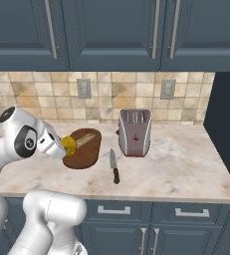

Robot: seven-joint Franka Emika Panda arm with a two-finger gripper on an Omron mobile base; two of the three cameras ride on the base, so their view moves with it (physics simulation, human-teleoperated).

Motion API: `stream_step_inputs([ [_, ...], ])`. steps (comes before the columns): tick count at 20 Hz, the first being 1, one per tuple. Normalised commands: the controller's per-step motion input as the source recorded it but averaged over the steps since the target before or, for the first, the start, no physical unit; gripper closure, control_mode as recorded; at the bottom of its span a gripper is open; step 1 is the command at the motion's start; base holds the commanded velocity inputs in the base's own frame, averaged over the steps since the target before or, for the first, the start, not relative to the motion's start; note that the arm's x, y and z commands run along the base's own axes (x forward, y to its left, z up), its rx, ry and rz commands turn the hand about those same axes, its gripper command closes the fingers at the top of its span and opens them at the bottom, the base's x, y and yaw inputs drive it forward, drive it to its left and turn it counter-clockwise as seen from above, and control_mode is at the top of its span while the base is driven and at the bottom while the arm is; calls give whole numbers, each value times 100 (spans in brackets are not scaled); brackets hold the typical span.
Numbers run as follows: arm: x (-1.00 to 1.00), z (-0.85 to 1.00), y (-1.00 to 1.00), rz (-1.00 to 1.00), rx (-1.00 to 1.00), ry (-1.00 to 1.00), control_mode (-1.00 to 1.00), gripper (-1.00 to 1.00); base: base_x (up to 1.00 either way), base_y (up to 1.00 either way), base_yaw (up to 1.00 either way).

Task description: Retrieve the sausage and cheese from the fridge and place them on the cutting board on the counter.

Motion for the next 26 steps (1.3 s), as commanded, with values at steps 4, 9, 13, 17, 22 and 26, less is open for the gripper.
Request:
stream_step_inputs([
  [4,29,-44,0,-8,1,1,-100,100,0,0,0],
  [9,51,-41,0,-4,0,2,-100,100,0,0,0],
  [13,70,-27,0,-1,0,0,-100,100,0,0,0],
  [17,78,-10,12,-1,0,2,-100,100,0,0,0],
  [22,37,-27,29,-3,0,13,-100,100,0,0,0],
  [26,15,-47,30,-4,0,10,-100,100,0,0,0],
])
